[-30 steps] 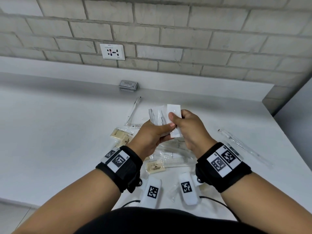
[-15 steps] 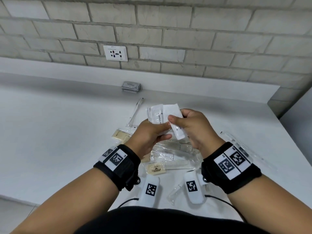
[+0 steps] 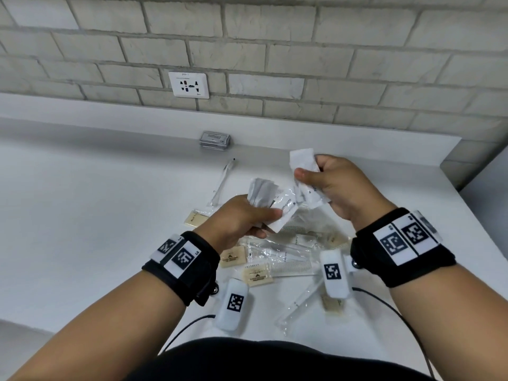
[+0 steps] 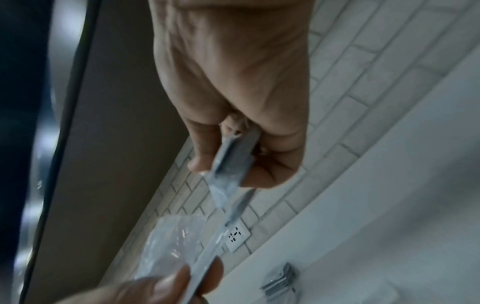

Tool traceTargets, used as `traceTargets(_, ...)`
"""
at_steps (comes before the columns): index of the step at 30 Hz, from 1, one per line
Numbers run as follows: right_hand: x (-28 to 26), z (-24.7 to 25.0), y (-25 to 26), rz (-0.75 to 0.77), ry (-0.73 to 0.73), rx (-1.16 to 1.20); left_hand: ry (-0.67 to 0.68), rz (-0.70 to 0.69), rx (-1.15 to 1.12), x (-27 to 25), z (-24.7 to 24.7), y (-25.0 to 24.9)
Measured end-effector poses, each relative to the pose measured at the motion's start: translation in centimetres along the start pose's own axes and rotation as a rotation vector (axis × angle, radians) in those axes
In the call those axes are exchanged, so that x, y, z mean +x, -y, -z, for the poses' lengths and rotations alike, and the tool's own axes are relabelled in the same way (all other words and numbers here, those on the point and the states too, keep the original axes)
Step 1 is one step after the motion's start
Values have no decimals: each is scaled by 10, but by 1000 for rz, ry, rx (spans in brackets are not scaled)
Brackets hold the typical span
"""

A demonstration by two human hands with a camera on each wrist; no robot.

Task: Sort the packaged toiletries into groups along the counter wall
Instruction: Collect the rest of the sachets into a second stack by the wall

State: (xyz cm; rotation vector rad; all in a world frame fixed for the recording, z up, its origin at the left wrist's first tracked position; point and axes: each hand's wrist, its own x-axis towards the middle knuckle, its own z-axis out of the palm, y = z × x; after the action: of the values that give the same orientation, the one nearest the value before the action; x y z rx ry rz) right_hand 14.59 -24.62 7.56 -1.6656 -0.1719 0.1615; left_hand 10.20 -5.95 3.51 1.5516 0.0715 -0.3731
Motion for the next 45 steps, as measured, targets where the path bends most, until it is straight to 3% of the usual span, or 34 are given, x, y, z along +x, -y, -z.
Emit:
traceTargets(3,2,-3,-1,-56,93,-195,16,-34,46,4,3,-5)
traceTargets(6,-8,-2,-20,-163,220,-360,-65,-46,-40,8,12,-12)
traceTargets(9,-15,1,-19,-18,194,-586,-91,2,213,9,27,-20)
traceTargets(12,-13,-3,6,148,300,-720,70,54,420,12,32,-26)
traceTargets(14,-14,-11,13,115,405,-788,111,38,320,13,28,-30)
traceTargets(16,-14,-19,5,35,399,-830,79,12,98,16,23,-33)
traceTargets(23,-15,-14,-43,-99,30,-464,33,89,-521,13,20,-9)
traceTargets(27,-15,-13,-43,-199,-20,239,-24,2,-499,13,15,2)
traceTargets(29,-15,-21,-35,-201,13,348,-26,-15,-431,12,9,4)
traceTargets(31,-16,-33,-32,-171,20,277,-10,-31,-337,11,5,5)
traceTargets(34,-14,-38,-35,-107,-100,132,-42,-62,-274,13,2,6)
traceTargets(36,-9,-33,-34,-10,-214,-107,-94,-86,-297,15,4,8)
traceTargets(38,-8,-29,-33,151,-311,-451,-64,-104,-328,14,3,9)
traceTargets(40,-14,-35,-30,307,-269,-706,-2,-111,-411,12,0,7)
traceTargets(42,-21,-42,-32,413,-157,-782,21,-103,-502,13,-2,5)
traceTargets(45,-24,-41,-36,412,-68,-766,38,-85,-552,14,1,8)
